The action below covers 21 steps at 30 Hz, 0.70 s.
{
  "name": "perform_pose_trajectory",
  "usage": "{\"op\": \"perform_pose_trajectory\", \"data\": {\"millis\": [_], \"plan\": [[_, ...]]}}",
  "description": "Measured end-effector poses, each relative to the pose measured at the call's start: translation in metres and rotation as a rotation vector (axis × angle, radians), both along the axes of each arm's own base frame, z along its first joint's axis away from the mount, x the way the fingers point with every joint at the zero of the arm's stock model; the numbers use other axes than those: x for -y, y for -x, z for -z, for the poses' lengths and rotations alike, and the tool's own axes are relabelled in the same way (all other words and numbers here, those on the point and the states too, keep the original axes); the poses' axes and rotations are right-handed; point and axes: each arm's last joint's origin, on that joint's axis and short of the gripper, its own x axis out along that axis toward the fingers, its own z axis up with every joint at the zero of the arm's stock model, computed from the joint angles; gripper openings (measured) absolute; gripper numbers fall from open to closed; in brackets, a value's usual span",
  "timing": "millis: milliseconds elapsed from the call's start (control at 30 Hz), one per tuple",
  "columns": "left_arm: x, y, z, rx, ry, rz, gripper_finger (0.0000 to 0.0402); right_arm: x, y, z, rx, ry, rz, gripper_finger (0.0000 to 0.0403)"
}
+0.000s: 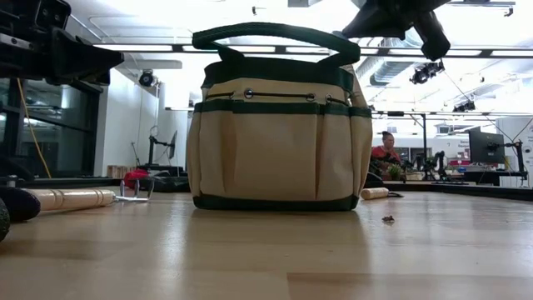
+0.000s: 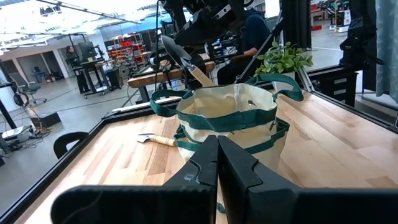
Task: Pick & Place Garden tools in Gardening bag
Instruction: Put the brown trowel into the gardening bag
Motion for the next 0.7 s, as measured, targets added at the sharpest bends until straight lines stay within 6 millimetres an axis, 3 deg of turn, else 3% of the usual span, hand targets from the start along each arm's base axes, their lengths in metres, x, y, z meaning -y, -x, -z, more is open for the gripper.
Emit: {"op": "perform_pose_trajectory", "data": {"millis": [700], "plan": [[0.000, 0.000, 0.000, 0.000, 0.000, 0.004, 0.0000, -0.003, -0.013, 0.020, -0.038, -0.017, -0.030, 0.0004]]}}
